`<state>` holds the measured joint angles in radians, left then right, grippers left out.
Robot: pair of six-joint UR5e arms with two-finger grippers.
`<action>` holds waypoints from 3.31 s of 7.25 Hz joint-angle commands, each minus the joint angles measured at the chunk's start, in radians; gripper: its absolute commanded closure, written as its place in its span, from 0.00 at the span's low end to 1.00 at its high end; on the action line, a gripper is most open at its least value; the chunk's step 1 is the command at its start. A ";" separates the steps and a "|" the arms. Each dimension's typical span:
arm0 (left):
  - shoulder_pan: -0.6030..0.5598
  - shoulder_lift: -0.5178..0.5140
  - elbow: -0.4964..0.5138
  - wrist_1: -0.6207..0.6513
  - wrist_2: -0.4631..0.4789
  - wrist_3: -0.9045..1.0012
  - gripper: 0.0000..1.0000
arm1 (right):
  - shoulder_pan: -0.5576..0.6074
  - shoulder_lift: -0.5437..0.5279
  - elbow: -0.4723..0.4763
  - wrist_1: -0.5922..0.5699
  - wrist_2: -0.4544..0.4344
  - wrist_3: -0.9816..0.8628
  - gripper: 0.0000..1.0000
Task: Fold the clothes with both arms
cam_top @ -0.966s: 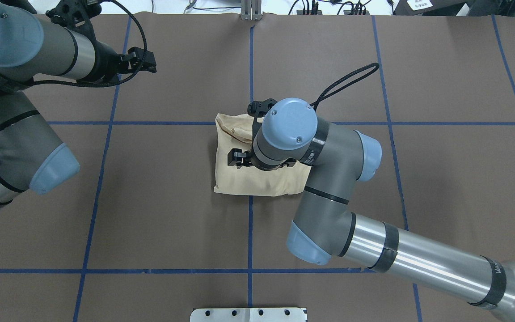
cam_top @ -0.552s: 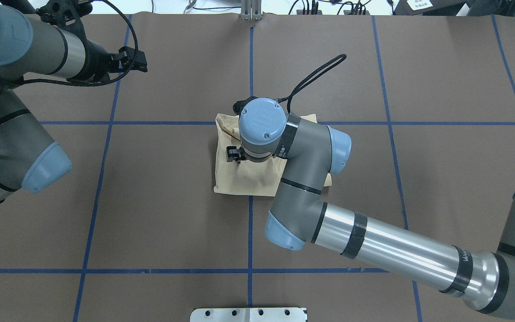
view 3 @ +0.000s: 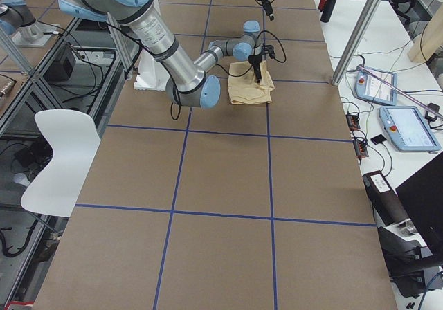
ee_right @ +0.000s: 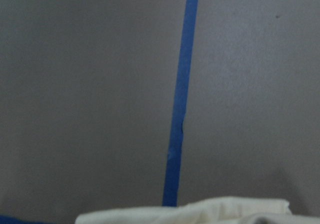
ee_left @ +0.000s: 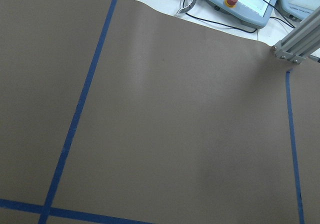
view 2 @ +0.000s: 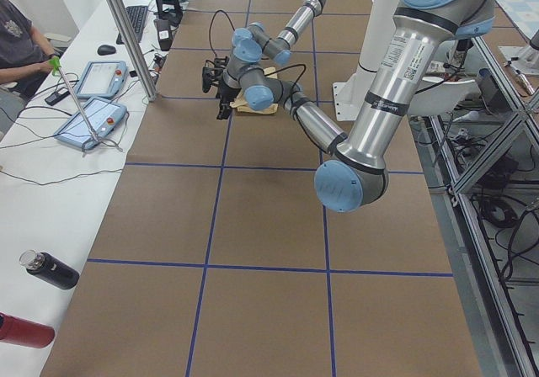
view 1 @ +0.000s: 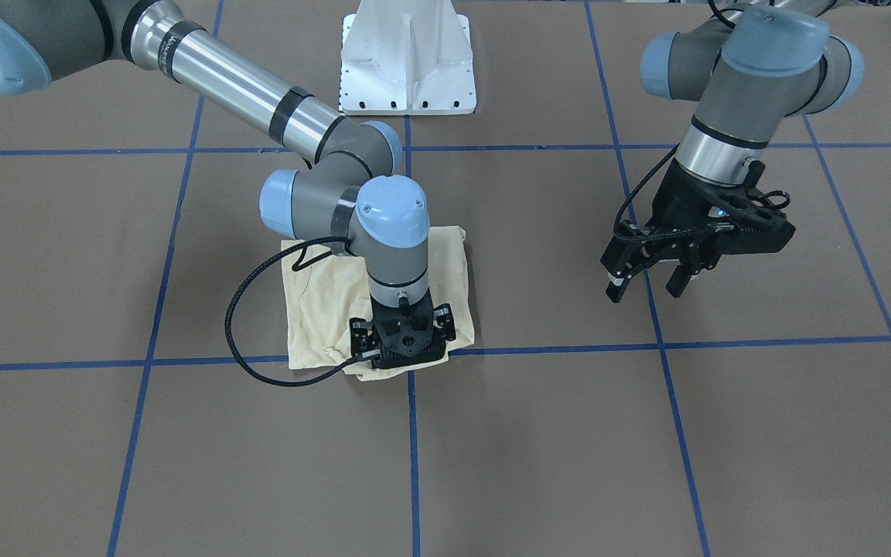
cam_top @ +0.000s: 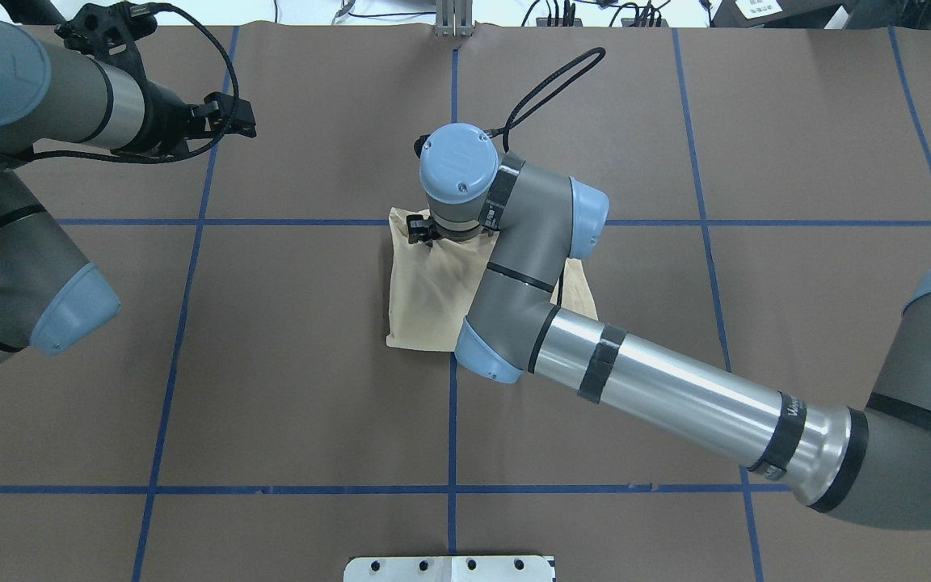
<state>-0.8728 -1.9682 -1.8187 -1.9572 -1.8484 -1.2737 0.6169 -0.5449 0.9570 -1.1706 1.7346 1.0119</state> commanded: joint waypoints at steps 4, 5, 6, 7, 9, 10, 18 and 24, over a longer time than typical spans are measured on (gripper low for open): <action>-0.009 0.021 -0.071 0.004 0.000 0.008 0.01 | 0.197 -0.031 0.056 -0.019 0.216 -0.094 0.00; -0.020 0.066 -0.114 0.001 -0.005 0.016 0.01 | 0.242 -0.062 0.131 -0.109 0.264 -0.167 0.00; -0.035 0.071 -0.113 0.012 -0.021 0.099 0.01 | 0.276 -0.104 0.220 -0.197 0.293 -0.199 0.00; -0.075 0.098 -0.102 0.014 -0.032 0.153 0.01 | 0.320 -0.162 0.297 -0.242 0.347 -0.202 0.00; -0.219 0.112 -0.085 0.005 -0.179 0.232 0.01 | 0.375 -0.346 0.507 -0.241 0.369 -0.208 0.00; -0.235 0.094 -0.050 -0.002 -0.192 0.329 0.01 | 0.418 -0.427 0.572 -0.235 0.375 -0.211 0.00; -0.435 0.124 0.213 0.040 -0.155 0.888 0.01 | 0.618 -0.816 0.724 -0.208 0.438 -0.400 0.00; -0.633 0.275 0.219 0.219 -0.325 1.383 0.01 | 0.886 -0.900 0.782 -0.654 0.485 -1.081 0.00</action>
<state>-1.4493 -1.7104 -1.6008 -1.7948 -2.1522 0.0073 1.4420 -1.4417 1.7152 -1.6689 2.2125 0.0832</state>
